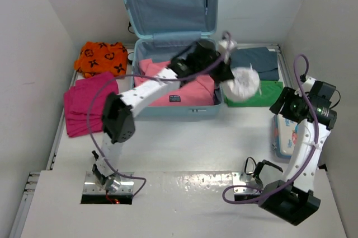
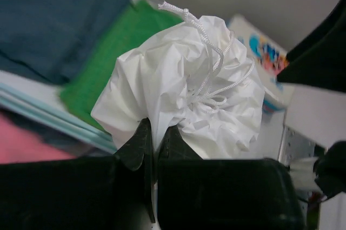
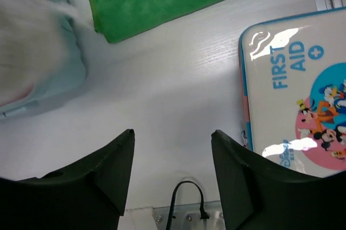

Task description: Pack the luggage

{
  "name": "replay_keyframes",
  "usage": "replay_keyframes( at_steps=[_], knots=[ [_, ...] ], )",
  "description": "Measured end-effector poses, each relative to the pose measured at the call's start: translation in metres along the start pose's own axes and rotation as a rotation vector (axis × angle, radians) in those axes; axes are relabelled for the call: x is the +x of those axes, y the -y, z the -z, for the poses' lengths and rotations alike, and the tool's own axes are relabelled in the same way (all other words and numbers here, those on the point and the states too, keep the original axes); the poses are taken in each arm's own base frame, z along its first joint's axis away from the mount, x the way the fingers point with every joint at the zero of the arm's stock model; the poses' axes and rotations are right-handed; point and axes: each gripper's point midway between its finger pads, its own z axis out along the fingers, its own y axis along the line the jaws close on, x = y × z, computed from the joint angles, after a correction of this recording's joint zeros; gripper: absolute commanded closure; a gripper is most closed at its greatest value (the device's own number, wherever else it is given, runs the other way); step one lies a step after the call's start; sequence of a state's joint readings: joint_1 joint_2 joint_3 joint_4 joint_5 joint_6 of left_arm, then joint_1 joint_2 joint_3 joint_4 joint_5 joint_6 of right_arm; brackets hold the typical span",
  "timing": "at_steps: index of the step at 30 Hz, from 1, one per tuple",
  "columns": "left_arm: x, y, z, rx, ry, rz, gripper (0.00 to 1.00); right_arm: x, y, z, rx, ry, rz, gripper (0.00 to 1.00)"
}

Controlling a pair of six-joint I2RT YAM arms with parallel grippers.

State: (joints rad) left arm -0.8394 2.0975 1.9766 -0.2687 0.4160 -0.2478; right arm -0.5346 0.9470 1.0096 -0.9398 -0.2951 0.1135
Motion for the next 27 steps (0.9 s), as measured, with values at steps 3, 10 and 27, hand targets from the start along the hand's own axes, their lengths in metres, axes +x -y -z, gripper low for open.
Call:
replay_keyframes(
  at_steps=[3, 10, 27],
  knots=[
    [-0.08, -0.022, 0.065, -0.075, 0.179, -0.04, 1.0, -0.005, -0.004, -0.012, -0.02, -0.013, -0.007, 0.43],
    [-0.154, -0.126, 0.172, -0.327, 0.388, -0.053, 1.0, -0.01, -0.022, -0.048, -0.076, -0.069, 0.015, 0.43],
    [0.003, -0.329, 0.048, -0.472, 0.249, 0.243, 1.0, -0.017, -0.032, -0.069, -0.06, -0.082, 0.056, 0.43]
  ],
)
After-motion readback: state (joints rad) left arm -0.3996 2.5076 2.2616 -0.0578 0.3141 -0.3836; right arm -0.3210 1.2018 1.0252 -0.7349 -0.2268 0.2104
